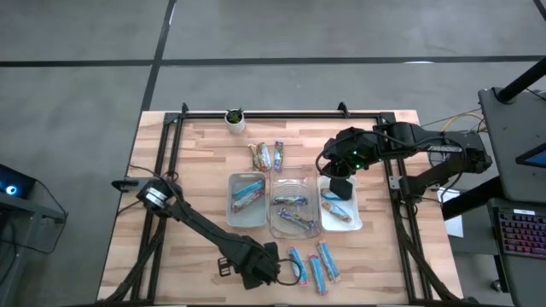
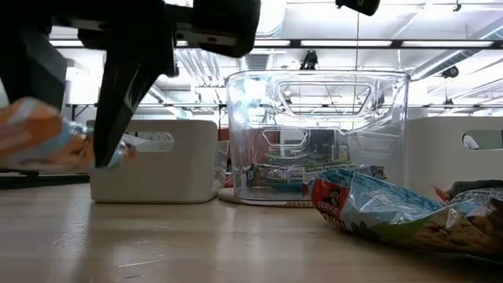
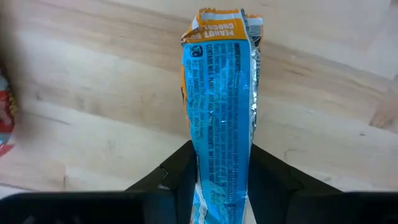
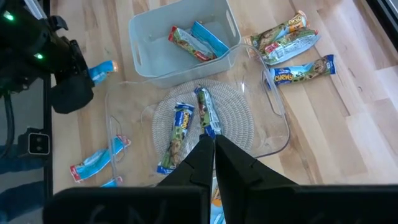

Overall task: Pick and place Granola Bars by type
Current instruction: Put the left yellow granola bar into the white bin

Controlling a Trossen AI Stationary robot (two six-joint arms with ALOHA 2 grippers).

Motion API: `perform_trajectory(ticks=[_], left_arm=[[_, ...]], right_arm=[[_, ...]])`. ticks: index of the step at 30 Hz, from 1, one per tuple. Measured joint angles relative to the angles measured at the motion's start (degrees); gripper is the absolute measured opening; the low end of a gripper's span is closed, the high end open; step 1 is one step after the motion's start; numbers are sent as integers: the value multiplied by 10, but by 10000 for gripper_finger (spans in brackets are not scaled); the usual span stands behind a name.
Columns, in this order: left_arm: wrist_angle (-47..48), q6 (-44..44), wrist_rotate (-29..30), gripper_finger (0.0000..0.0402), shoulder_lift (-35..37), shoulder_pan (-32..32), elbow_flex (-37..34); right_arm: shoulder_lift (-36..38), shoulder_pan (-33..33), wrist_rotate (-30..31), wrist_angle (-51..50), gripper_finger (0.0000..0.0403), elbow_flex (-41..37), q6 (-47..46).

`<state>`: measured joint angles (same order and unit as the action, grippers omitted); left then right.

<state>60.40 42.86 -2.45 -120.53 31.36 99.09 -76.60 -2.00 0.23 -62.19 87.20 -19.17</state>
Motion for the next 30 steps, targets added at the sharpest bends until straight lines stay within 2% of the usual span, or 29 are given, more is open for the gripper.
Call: perform_trajectory(ticks=[16, 30], left_arm=[[-23, -116, 11, 105, 104, -73, 0], [-130, -161, 13, 105, 142, -163, 0]], right_arm=[[2, 0, -1, -7, 9, 26, 29], [31, 0, 0, -25, 9, 169, 47]])
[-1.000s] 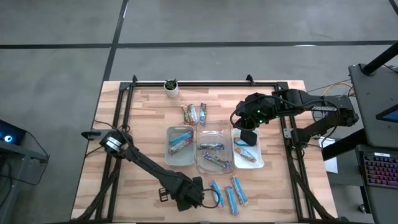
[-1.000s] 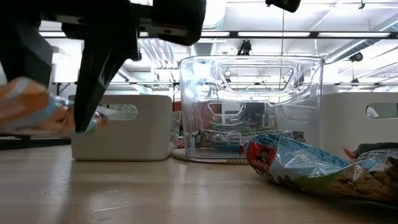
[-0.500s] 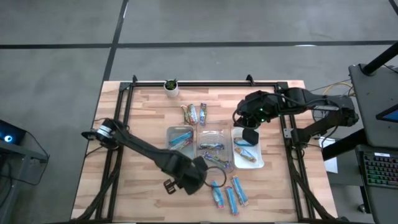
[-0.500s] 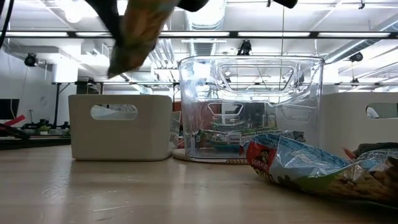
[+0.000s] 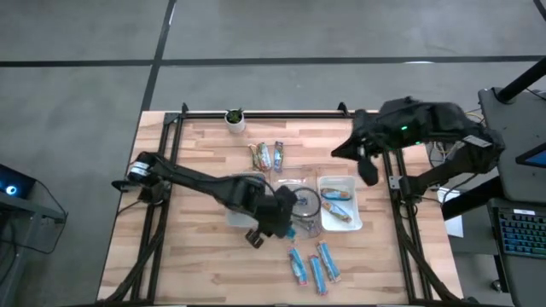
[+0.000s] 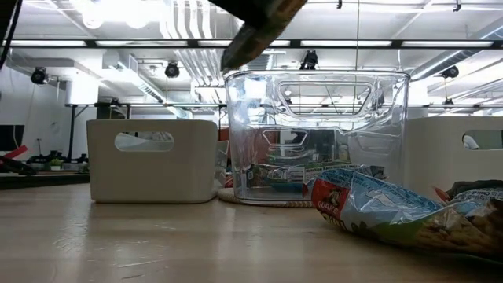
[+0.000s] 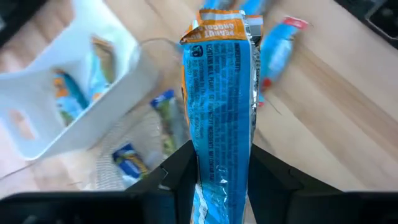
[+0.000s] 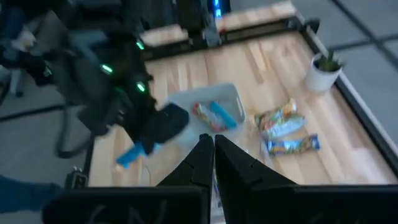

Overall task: Pick and place Granola Bars by type
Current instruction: Put the left yellow granola bar into the white bin

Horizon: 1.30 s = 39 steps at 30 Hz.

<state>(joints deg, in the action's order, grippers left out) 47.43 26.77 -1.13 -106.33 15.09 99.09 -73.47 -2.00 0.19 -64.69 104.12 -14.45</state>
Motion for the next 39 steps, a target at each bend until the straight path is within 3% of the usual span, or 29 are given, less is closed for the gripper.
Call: perform_trajectory(ticks=[13, 27, 39], left_arm=[[-108, -55, 2, 106, 33, -67, 0], [-144, -150, 8, 106, 36, -93, 59], [-237, -234, 8, 106, 36, -111, 64]], right_arm=[[11, 0, 61, -67, 9, 117, 19], [17, 0, 79, -76, 9, 125, 39], [17, 0, 79, -76, 9, 124, 41]])
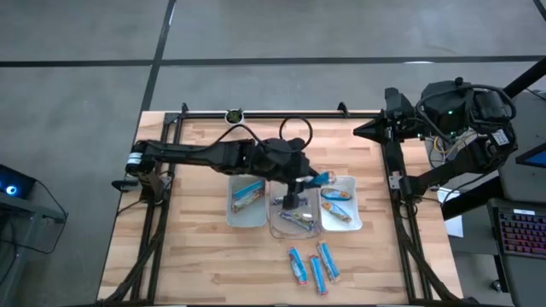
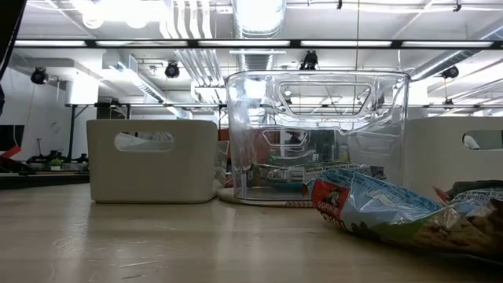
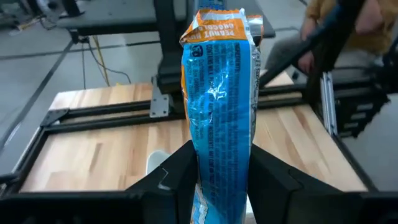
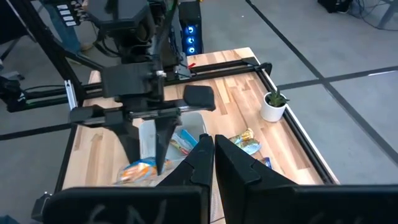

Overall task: Pick and place Granola Bars by type
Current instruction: Put the left yellow granola bar into the white bin

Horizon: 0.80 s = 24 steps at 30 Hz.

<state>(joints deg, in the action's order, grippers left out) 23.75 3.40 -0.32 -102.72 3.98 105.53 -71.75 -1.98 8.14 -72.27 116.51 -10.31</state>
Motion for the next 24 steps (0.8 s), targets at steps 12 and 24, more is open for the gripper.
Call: perform_trajectory(ticks=[12, 24], left_arm=[[-99, -69, 2, 106, -72, -4, 0], [-172, -99, -20, 106, -148, -5, -1]], right_arm=[[-1, 0, 0, 2, 9, 0, -2], [-2, 0, 1, 0, 9, 0, -11]])
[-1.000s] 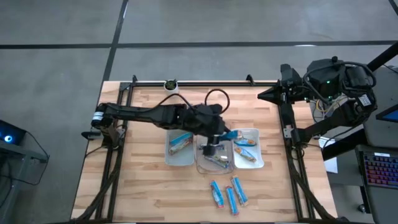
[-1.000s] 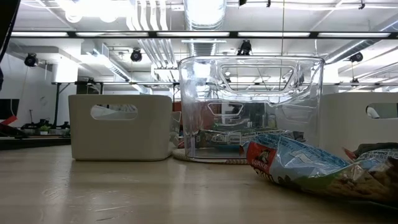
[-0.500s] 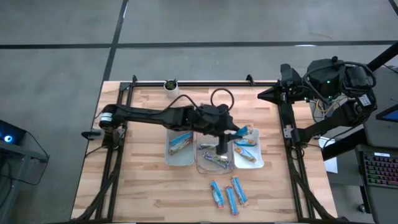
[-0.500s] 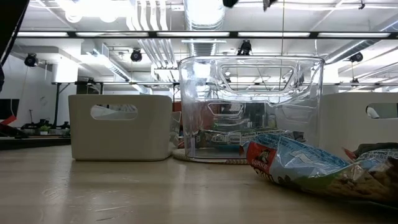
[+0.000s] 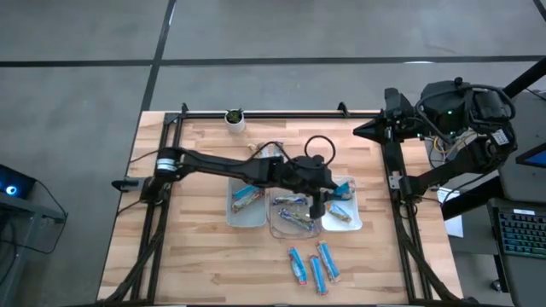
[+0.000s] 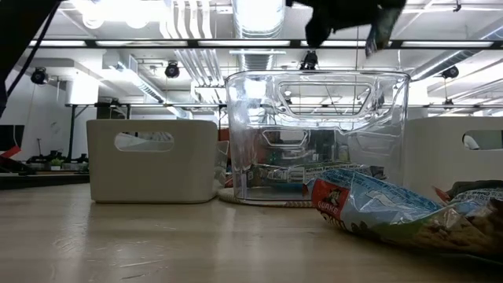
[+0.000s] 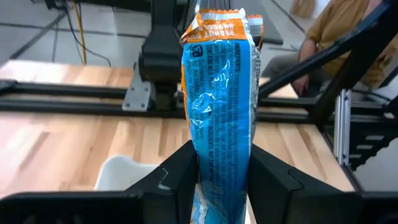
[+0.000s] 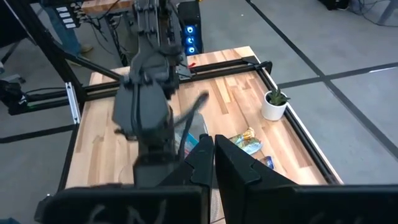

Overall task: Pick and place Granola Bars by type
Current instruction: Put the left yellow granola bar into the white bin

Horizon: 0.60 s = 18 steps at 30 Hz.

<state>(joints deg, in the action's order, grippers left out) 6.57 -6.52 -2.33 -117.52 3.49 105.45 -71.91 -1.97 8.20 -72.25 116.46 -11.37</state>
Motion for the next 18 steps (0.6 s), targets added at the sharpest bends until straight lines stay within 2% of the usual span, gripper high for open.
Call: perform_trajectory(ticks=[18], left_arm=[[-29, -2, -38, 106, -62, 0, 0]], right_arm=[[-3, 0, 10, -10, 9, 0, 0]])
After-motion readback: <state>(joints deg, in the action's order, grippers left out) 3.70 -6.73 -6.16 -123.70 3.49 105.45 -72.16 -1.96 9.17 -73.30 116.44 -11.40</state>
